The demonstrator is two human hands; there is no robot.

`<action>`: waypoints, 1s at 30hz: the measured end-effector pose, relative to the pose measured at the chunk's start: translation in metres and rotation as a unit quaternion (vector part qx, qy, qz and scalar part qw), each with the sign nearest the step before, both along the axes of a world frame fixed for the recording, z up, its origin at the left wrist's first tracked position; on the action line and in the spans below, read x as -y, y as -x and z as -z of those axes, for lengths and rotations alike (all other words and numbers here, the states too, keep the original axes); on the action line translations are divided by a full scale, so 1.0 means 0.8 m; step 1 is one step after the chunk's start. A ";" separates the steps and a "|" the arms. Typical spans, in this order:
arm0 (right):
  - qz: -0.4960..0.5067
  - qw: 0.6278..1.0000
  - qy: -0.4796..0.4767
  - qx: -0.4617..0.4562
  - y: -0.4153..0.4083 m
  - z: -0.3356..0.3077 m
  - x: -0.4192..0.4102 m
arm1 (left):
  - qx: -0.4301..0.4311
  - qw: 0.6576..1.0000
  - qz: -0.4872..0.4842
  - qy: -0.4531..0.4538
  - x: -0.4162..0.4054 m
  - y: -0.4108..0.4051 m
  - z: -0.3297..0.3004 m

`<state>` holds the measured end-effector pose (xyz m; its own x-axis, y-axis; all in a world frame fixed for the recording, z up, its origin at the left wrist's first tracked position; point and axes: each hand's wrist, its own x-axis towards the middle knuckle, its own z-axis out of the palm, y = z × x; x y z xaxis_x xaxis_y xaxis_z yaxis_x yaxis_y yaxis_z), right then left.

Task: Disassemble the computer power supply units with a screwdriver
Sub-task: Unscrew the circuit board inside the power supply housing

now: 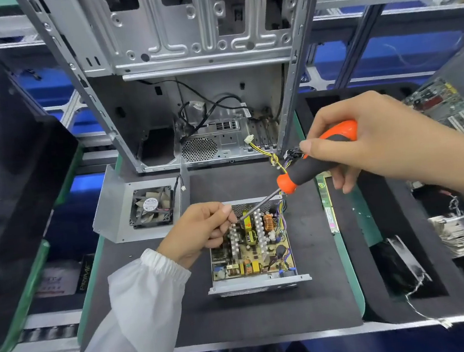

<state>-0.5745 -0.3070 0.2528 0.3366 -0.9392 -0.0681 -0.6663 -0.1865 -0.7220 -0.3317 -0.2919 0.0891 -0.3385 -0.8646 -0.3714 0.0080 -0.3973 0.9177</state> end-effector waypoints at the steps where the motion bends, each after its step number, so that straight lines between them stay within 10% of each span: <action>1: 0.005 1.000 0.003 -0.001 0.007 -0.004 -0.003 | 0.008 1.000 -0.012 0.012 0.001 0.006 -0.004; 19: -0.005 0.992 0.003 -0.124 0.049 0.051 -0.051 | 0.113 0.961 -0.115 0.224 0.009 0.100 0.026; 30: -0.005 0.987 0.053 -0.151 0.040 0.077 -0.059 | 0.097 0.975 -0.061 0.192 0.010 0.095 0.025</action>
